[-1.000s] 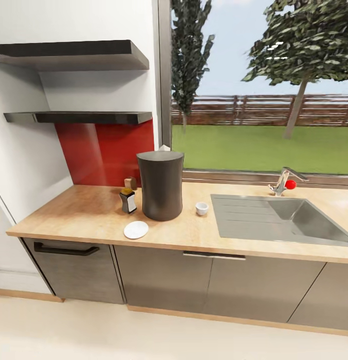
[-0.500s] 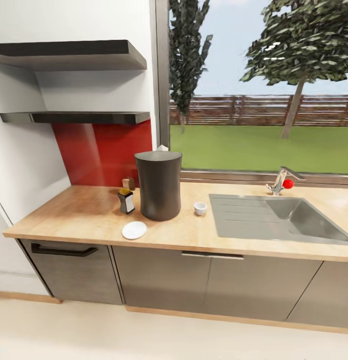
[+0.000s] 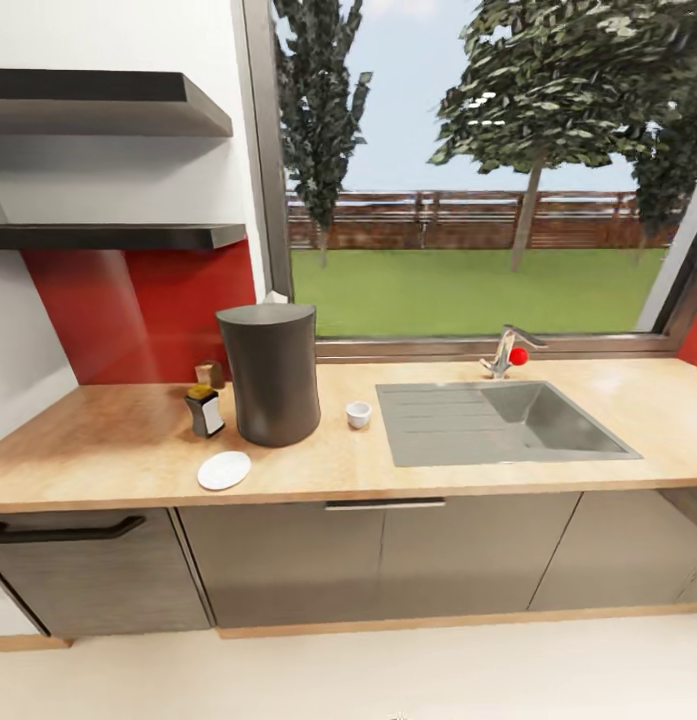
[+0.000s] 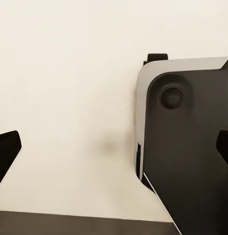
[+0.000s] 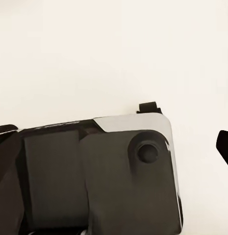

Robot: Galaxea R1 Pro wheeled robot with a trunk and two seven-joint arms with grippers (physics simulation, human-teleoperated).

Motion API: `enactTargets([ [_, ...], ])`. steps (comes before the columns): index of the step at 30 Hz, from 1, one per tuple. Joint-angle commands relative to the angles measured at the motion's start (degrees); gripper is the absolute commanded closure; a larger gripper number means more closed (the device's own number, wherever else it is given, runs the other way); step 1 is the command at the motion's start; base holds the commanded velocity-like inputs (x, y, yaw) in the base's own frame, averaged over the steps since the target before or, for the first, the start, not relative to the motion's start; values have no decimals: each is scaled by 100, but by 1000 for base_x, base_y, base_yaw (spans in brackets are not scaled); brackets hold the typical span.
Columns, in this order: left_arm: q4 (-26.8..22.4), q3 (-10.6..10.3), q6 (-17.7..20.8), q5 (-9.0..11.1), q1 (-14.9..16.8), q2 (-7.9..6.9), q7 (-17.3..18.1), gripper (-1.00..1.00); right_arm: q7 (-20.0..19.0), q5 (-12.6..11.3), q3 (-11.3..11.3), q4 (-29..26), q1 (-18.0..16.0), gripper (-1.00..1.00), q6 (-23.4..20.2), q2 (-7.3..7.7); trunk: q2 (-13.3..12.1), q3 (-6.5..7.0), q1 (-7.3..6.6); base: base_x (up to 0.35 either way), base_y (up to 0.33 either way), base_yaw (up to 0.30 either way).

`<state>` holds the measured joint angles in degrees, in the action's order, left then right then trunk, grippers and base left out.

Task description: Set up a coffee station on the kitchen countertop: keep the coffee maker on the countertop, move the bottle of coffee from the kitchen shelf to the counter next to the coffee maker, place a paper coffee filter on top of the coffee maker, put the saucer next to the coffee maker with the coffee cup on the saucer, and place the electric kettle next to the coffee maker.

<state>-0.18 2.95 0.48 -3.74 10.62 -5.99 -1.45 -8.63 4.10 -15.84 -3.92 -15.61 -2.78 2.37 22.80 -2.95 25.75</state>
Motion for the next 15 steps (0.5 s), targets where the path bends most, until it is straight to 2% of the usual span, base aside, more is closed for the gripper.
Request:
enactTargets([
  [1,-3,31,5,-40,3,0,-13,-100,-22,44,-50,-6,-4,-100,-6,-2,12,-13,3,0,0,-300],
  [5,-2,31,5,-39,2,-1,-13,-100,-23,50,-57,17,-4,-100,173,-11,12,-13,3,0,0,-300],
  [15,0,31,5,-39,1,1,-13,-100,-42,61,-59,45,-4,-100,240,0,12,-13,3,0,0,-300],
])
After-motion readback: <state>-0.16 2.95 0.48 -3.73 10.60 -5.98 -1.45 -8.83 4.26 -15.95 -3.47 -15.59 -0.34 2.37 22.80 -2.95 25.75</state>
